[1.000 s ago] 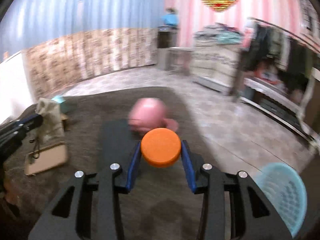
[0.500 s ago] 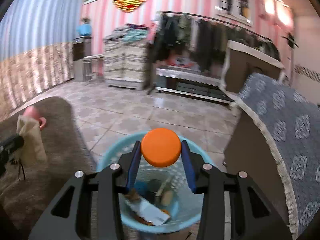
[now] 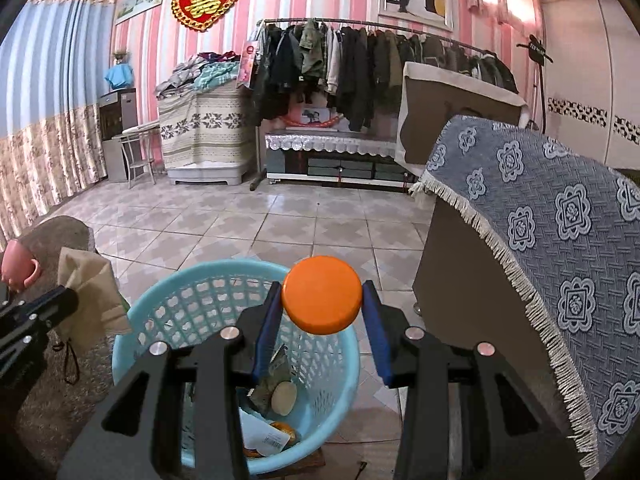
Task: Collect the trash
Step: 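Carry the beige cloth and orange lid over the blue basket, then open the left tool to drop the beige cloth into the basket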
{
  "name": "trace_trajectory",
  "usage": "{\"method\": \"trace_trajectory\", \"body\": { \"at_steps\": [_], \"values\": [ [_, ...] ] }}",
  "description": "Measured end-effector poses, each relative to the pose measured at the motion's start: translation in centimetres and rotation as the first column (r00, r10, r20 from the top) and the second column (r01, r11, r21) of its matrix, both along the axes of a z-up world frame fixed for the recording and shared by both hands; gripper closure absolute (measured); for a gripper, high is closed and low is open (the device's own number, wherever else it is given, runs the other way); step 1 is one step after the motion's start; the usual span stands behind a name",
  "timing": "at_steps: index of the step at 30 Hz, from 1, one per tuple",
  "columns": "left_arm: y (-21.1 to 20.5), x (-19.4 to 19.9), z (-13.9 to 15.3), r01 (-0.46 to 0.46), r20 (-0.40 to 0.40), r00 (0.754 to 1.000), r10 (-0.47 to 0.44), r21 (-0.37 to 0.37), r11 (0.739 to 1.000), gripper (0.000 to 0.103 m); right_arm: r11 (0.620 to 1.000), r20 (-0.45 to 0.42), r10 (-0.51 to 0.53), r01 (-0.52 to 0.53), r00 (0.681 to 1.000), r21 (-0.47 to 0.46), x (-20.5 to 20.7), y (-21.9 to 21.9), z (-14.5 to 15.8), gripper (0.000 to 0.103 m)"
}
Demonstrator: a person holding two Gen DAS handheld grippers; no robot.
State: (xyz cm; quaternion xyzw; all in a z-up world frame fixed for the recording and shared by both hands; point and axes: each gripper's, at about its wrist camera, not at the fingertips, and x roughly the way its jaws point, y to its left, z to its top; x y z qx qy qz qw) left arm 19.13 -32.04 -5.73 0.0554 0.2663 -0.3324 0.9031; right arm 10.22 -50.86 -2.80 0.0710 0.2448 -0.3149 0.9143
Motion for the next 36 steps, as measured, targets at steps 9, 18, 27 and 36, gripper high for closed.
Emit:
{"method": "trace_trajectory", "body": {
  "at_steps": [9, 18, 27, 36],
  "values": [
    [-0.2, 0.2, -0.9, 0.021, -0.007, 1.0, -0.021, 0.006, 1.0, 0.093, 1.0, -0.001, -0.001, 0.001, 1.0, 0.011, 0.0, -0.1, -0.7, 0.063],
    [-1.4, 1.1, -1.6, 0.066, -0.033, 0.997, -0.065, 0.004, 0.998, 0.093, 1.0, -0.002, 0.002, -0.002, 1.0, 0.026, 0.1, 0.1, -1.2, 0.063],
    [-2.7, 1.2, -2.3, 0.104, -0.05, 0.993, -0.103, 0.019, 0.994, 0.052, 0.999, 0.003, -0.006, 0.006, 1.0, 0.052, 0.1, -0.5, -1.9, 0.063],
    [-0.2, 1.4, -2.0, -0.037, 0.012, 0.999, 0.037, 0.016, 0.999, 0.02, 0.999, -0.001, 0.01, -0.01, 1.0, 0.053, 0.5, 0.2, -2.3, 0.063]
  ]
}}
